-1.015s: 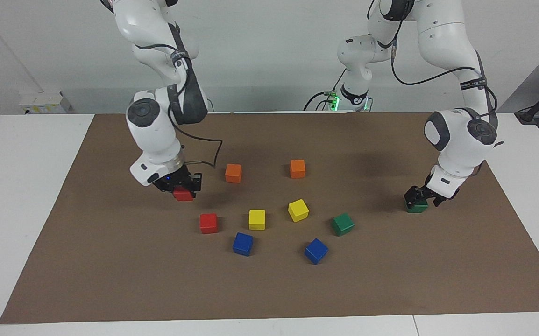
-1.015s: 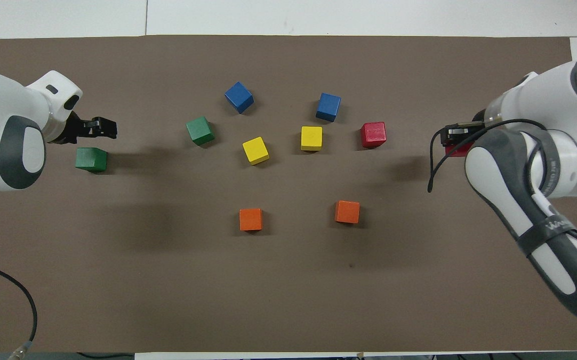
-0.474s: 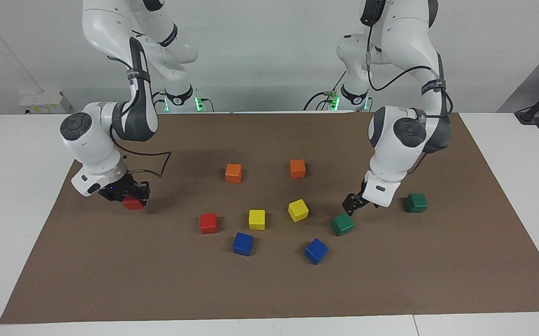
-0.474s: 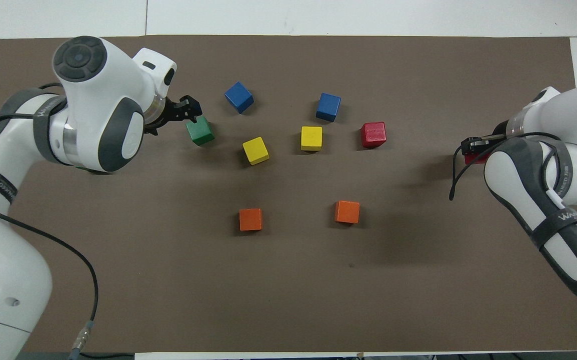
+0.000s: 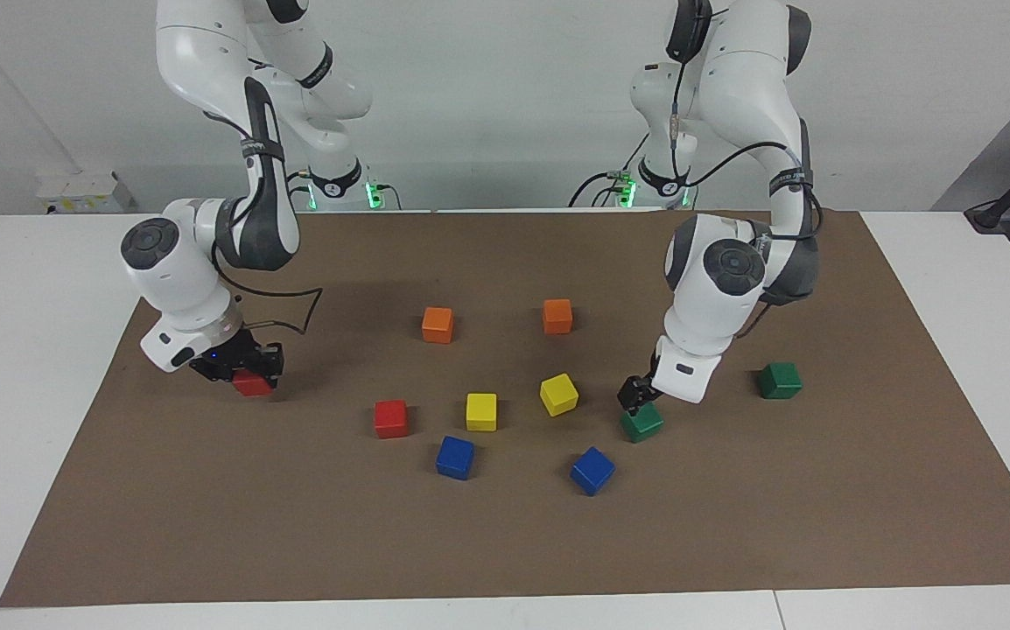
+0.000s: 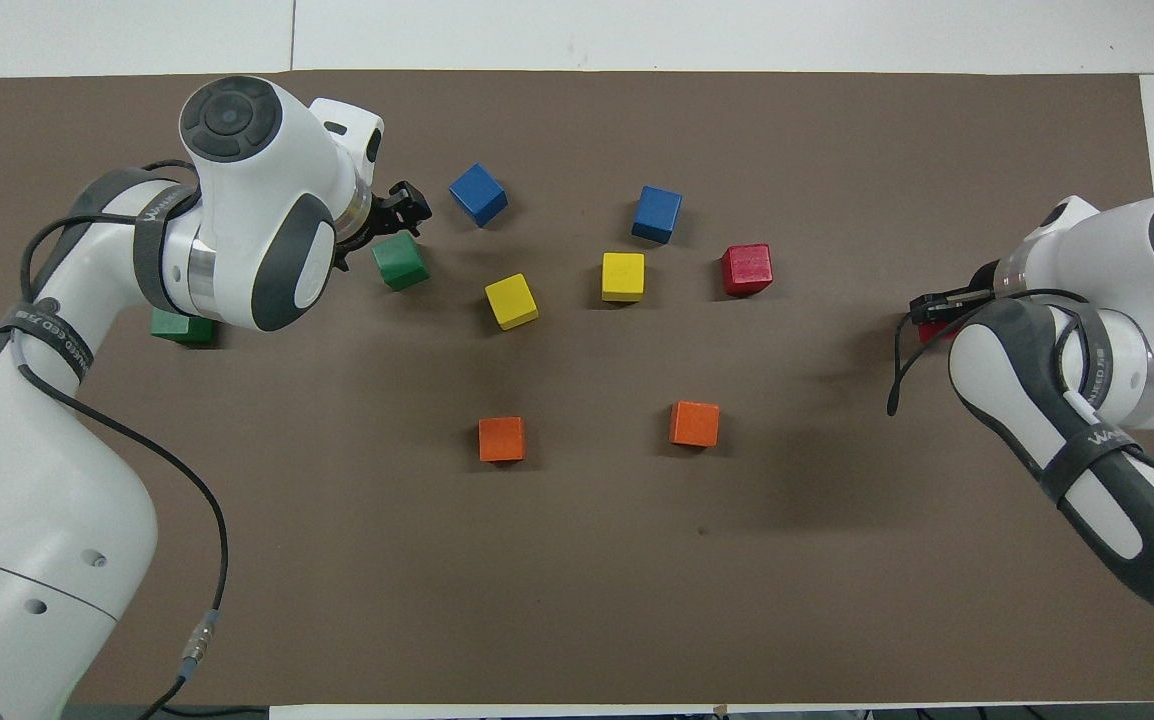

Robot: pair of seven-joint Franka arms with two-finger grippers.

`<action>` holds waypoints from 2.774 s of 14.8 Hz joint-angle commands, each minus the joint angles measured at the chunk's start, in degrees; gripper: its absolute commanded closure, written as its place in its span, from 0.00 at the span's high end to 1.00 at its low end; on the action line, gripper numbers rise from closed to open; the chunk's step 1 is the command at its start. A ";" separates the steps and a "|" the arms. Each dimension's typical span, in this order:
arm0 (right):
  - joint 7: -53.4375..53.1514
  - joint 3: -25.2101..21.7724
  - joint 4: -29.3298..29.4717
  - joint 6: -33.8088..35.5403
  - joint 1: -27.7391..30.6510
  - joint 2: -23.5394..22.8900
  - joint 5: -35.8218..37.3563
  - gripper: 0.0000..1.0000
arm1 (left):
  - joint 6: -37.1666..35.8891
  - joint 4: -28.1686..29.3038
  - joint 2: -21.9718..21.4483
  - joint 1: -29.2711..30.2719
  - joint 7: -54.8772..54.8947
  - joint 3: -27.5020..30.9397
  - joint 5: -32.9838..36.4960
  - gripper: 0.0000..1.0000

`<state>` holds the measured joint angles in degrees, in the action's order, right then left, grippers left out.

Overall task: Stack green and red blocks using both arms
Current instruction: 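Grasp the second green with the left gripper while the right gripper releases red, then lift the green cube with the left gripper while the right gripper reaches red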

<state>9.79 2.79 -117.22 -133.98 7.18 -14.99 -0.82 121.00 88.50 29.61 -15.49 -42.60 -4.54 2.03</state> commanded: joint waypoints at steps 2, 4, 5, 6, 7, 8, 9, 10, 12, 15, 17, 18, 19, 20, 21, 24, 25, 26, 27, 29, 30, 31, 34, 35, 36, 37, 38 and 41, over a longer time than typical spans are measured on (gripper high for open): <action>2.69 0.64 -1.79 -1.46 1.79 0.32 0.20 0.00 | 2.83 0.71 0.10 -0.77 -1.97 0.50 3.41 1.00; 3.13 0.64 -2.31 -1.46 2.49 0.49 0.29 0.00 | 4.24 2.46 0.27 -1.12 -1.96 0.50 5.18 1.00; 3.65 0.64 -2.58 -1.55 2.49 0.49 0.29 0.00 | 5.46 3.86 0.01 -1.29 -2.05 0.50 5.18 1.00; 3.75 0.64 -2.67 -1.55 2.67 0.58 0.29 0.00 | 6.95 5.27 -0.34 -1.29 -2.14 0.50 5.18 1.00; 3.66 0.64 -3.19 -1.55 2.67 0.75 0.29 0.00 | 8.27 6.15 -0.34 -1.38 -2.23 0.50 5.18 1.00; 3.66 0.64 -3.54 -1.55 2.67 0.84 0.29 0.00 | 8.64 6.34 -0.17 -1.56 -2.23 0.50 5.18 1.00; 3.66 0.64 -3.63 -1.55 2.67 0.93 0.29 0.00 | 8.64 6.34 -0.08 -1.56 -2.23 0.50 5.18 1.00; 3.57 0.64 -3.63 -1.64 2.67 0.58 0.29 0.00 | 8.64 6.16 -0.08 -1.56 -2.23 0.50 5.09 1.00; 3.48 0.64 -3.81 -2.51 2.67 0.32 0.29 0.00 | 8.90 5.99 0.01 -1.47 -2.23 0.50 5.09 1.00; 3.48 0.64 -4.34 -3.04 2.67 0.40 0.29 0.00 | 9.26 6.34 0.10 -1.56 -2.32 0.50 5.18 1.00; 3.48 0.64 -4.34 -3.13 2.76 0.32 0.29 0.00 | 9.25 7.04 0.01 -1.56 -2.49 0.50 5.18 1.00; 3.31 0.64 -4.51 -3.13 2.76 0.05 0.29 0.00 | 9.25 7.13 0.01 -1.56 -2.49 0.50 5.18 1.00; 3.31 0.64 -4.51 -3.13 2.84 -0.12 0.29 0.00 | 9.25 7.22 0.01 -1.56 -2.32 0.50 5.18 1.00; 3.31 0.64 -4.51 -3.13 2.84 -0.12 0.29 0.00 | 9.25 7.30 -0.08 -1.56 -2.49 0.50 5.18 1.00; 3.13 0.64 -4.51 -3.13 2.84 -0.12 0.29 0.00 | 9.34 7.65 -0.16 -1.64 -2.49 0.50 5.18 1.00; 3.04 0.64 -4.43 -2.96 2.84 -0.12 0.29 0.99 | 9.87 7.83 -0.08 -1.99 -3.80 0.50 5.09 1.00; 3.04 0.64 -3.99 -2.35 2.84 -0.21 0.29 1.00 | 9.96 7.83 0.01 -2.61 -4.68 0.50 5.09 1.00; 2.70 0.64 -3.72 -2.17 2.76 -0.12 0.29 1.00 | 9.96 7.83 0.10 -2.70 -4.95 0.50 5.09 1.00; 1.30 0.73 -2.59 -1.03 2.67 0.40 0.29 1.00 | 9.96 7.75 0.10 -2.70 -4.95 0.50 5.18 1.00; -1.69 0.73 0.83 3.52 1.97 1.45 0.29 1.00 | 10.74 8.27 0.10 -2.61 -4.95 0.50 5.18 1.00; -2.92 1.25 3.28 5.64 1.88 1.72 0.29 1.00 | 11.44 8.62 0.01 -2.61 -4.95 0.50 5.18 1.00; -3.54 1.34 6.53 8.09 1.18 1.98 0.20 1.00 | 11.54 8.62 0.10 -2.53 -4.87 0.50 5.18 1.00; -3.63 1.34 15.06 15.39 -1.55 1.99 0.29 1.00 | 11.71 8.62 0.10 -2.35 -4.87 0.50 5.18 1.00; -3.55 1.34 17.35 16.80 -2.86 1.55 0.29 1.00 | 11.89 8.62 0.10 -2.35 -4.87 0.50 5.18 0.95; -3.55 1.34 18.68 16.91 -3.30 1.29 0.29 1.00 | 11.89 8.62 0.10 -2.35 -4.87 0.50 5.09 0.86; -3.81 1.34 19.91 16.65 -3.48 1.11 0.20 1.00 | 11.89 8.62 0.10 -2.35 -4.87 0.50 5.18 0.68; -3.98 1.34 21.66 16.82 -4.79 0.06 0.38 1.00 | 11.72 8.54 0.10 -2.26 -4.78 0.50 5.18 0.45; -6.16 1.34 26.93 19.62 -8.22 -2.84 0.46 1.00 | 5.77 5.04 0.01 -1.91 -4.16 0.50 6.23 0.00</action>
<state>6.18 3.98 -95.77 -117.25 0.43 -14.21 -0.80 130.47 95.46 30.12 -17.52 -46.12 -4.34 5.89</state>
